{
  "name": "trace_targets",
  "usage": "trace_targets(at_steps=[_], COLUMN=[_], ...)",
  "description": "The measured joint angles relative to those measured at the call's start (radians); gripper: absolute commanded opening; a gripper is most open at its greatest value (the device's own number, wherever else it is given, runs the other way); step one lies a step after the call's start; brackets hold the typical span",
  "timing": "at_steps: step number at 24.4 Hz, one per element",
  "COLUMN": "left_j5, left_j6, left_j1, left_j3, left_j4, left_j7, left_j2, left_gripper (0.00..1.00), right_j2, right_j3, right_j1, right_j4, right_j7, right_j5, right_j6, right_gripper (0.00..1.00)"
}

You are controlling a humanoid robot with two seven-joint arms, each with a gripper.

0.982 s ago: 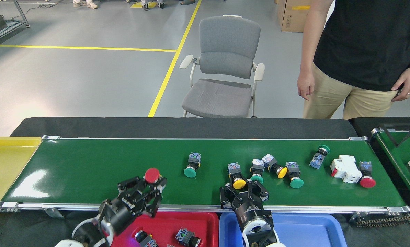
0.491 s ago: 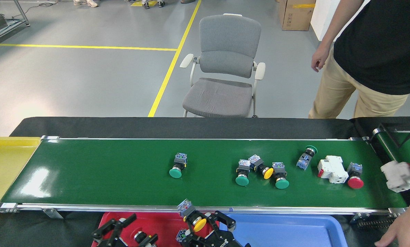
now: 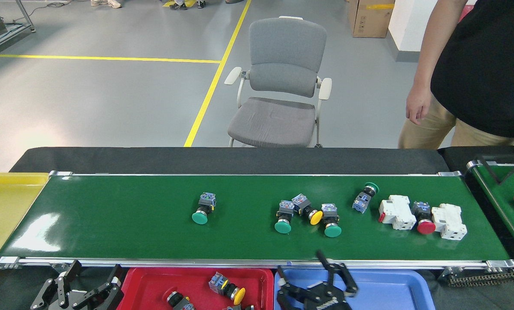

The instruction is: Pick switch part from conveyor to tray

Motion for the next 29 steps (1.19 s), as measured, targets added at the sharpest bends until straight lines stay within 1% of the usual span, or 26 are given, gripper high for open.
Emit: trace_targets(at_steps=[2, 3, 5, 6, 8, 9, 11, 14, 17, 21, 23, 25, 26, 28, 29], left_j5=[-0.001, -0.002, -0.020, -0.033, -0.045, -0.047, -0.049, -0.049, -0.049, -0.049, -0.049, -0.050, -0.050, -0.050, -0.050], left_j6=[0.001, 0.002, 0.002, 0.002, 0.003, 0.003, 0.005, 0.009, 0.010, 0.011, 0.006, 0.005, 0.003, 0.003, 0.003], left_j1=[-0.020, -0.039, -0.103, -0.137, -0.215, -0.252, -0.346, -0.462, -0.512, -0.552, -0.565, -0.599, -0.623, -0.697, -0.729], left_j3=[-0.004, -0.013, -0.076, -0.115, -0.181, -0.212, -0.267, -0.292, -0.296, -0.296, -0.297, -0.297, -0.297, -0.297, -0.297], left_j4=[0.004, 0.006, 0.018, 0.037, 0.097, 0.136, 0.234, 0.360, 0.427, 0.500, 0.525, 0.579, 0.614, 0.710, 0.751], left_j7=[0.004, 0.002, -0.005, -0.014, -0.026, -0.031, -0.046, -0.061, -0.066, -0.068, -0.068, -0.068, -0.068, -0.068, -0.069], left_j2=[0.000, 0.000, 0.000, 0.002, 0.012, 0.014, 0.013, 0.006, 0.006, 0.002, -0.001, -0.016, -0.025, -0.052, -0.063], left_gripper=[1.00, 1.00, 1.00, 1.00, 1.00, 1.00, 1.00, 1.00, 1.00, 1.00, 1.00, 1.00, 0.99, 0.90, 0.81], right_j2=[0.000, 0.000, 0.000, 0.000, -0.003, -0.007, -0.014, -0.018, 0.006, 0.076, 0.080, 0.081, 0.081, 0.082, 0.083], right_j3=[-0.078, -0.098, -0.108, -0.108, -0.101, -0.081, -0.001, 0.114, 0.185, 0.208, 0.232, 0.273, 0.281, 0.289, 0.291], right_j1=[0.042, 0.048, 0.039, 0.020, -0.035, -0.073, -0.163, -0.273, -0.346, -0.426, -0.473, -0.522, -0.547, -0.601, -0.621], right_j4=[0.001, 0.003, 0.014, 0.022, 0.037, 0.050, 0.084, 0.157, 0.241, 0.351, 0.409, 0.484, 0.521, 0.591, 0.619], right_j7=[-0.038, -0.043, -0.051, -0.052, -0.047, -0.018, 0.044, 0.105, 0.172, 0.201, 0.205, 0.208, 0.209, 0.211, 0.213], right_j5=[-0.053, -0.070, -0.082, -0.081, -0.077, -0.073, -0.062, -0.039, -0.019, 0.015, 0.018, 0.013, 0.009, -0.012, -0.026], right_j6=[0.022, 0.028, 0.032, 0.035, 0.037, 0.038, 0.038, 0.038, 0.042, 0.058, 0.066, 0.083, 0.094, 0.117, 0.121], right_gripper=[0.98, 0.98, 0.98, 0.98, 0.98, 0.98, 0.98, 0.98, 0.98, 0.98, 0.98, 0.98, 0.97, 0.92, 0.84])
